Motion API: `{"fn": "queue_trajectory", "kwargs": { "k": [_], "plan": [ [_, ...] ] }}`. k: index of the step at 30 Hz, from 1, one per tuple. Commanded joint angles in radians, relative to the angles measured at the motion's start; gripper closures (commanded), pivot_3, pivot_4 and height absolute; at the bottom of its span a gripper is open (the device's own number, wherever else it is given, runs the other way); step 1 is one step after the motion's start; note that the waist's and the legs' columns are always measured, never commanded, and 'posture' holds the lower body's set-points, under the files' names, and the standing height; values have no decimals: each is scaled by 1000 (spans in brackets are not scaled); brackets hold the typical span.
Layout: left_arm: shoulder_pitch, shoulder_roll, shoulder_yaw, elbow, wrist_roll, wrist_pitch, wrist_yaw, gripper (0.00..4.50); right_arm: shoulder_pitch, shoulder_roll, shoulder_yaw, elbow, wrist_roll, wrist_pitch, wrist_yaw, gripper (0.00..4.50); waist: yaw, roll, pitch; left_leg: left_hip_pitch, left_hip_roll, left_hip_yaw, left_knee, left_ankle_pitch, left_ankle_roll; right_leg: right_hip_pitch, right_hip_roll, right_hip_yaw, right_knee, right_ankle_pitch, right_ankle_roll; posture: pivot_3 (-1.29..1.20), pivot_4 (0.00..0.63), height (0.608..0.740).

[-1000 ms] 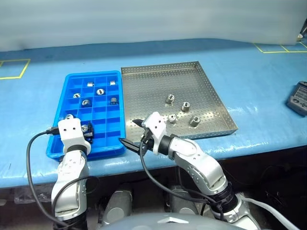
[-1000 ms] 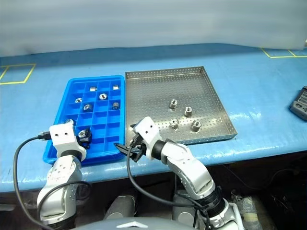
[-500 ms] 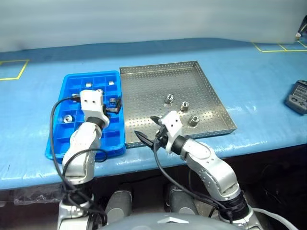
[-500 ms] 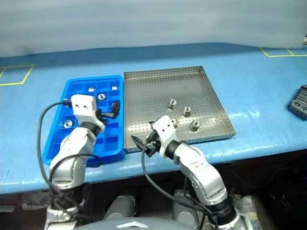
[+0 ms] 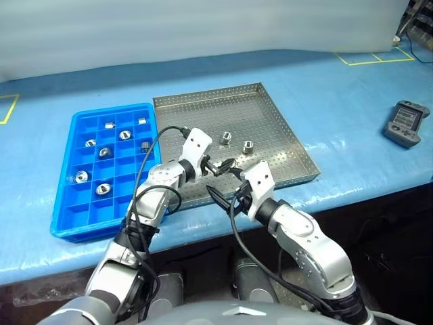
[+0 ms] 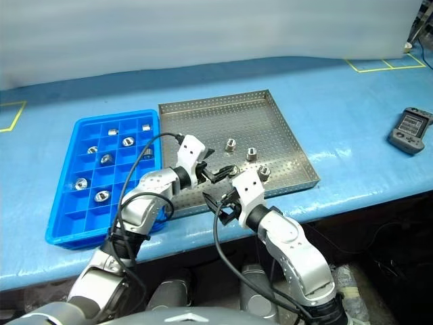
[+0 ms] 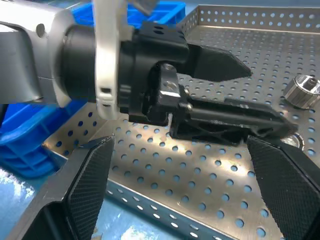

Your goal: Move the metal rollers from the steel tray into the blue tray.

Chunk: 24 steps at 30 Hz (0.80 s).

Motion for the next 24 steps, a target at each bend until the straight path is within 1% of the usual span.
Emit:
{"fn": "queue_trajectory", "kwargs": {
  "k": [1, 11, 15, 16, 17, 22, 24],
  "plan": [
    [-34, -18, -40, 51, 44, -59, -2, 31, -1, -1, 27, -64, 18, -2, 19, 0, 0, 0, 0, 0, 0, 0, 0, 0, 0, 0, 0, 0, 0, 0, 0, -185, 150, 740],
    [-81, -89, -62, 225, 112, -118, 38, 31, -5, 1, 43, -58, 15, 0, 37, 0, 1, 0, 0, 0, 0, 0, 0, 0, 0, 0, 0, 0, 0, 0, 1, -167, 150, 740],
    [-116, -145, -6, 310, 103, -101, 101, 31, -12, 3, 49, -50, 13, -2, 46, 0, -2, 0, 0, 0, 0, 0, 0, 0, 0, 0, 0, 0, 0, 1, 1, -160, 150, 740],
    [-125, -154, 2, 328, 104, -102, 108, 31, -13, 4, 51, -48, 12, -2, 46, 0, -1, 0, 0, 0, 0, 0, 0, 0, 0, 0, 0, 0, 0, 2, 4, -159, 150, 740],
    [-133, -161, 9, 342, 106, -103, 114, 31, -15, 4, 51, -47, 12, -3, 47, 0, 0, 0, 0, 0, 0, 0, 0, 0, 0, 0, 0, 0, -1, 3, 6, -159, 150, 740],
    [-152, -177, 17, 372, 111, -112, 111, 31, -17, 8, 54, -42, 10, -9, 48, 0, 0, 0, 0, 0, 0, 0, 0, 0, 0, 0, 0, 0, 0, 3, 6, -162, 150, 740],
    [-152, -179, 16, 375, 114, -117, 108, 394, -17, 9, 55, -40, 9, -11, 48, 0, 0, 0, 0, 0, 0, 0, 0, 0, 0, 0, 0, 0, -1, 3, 6, -162, 150, 740]
  ]
}}
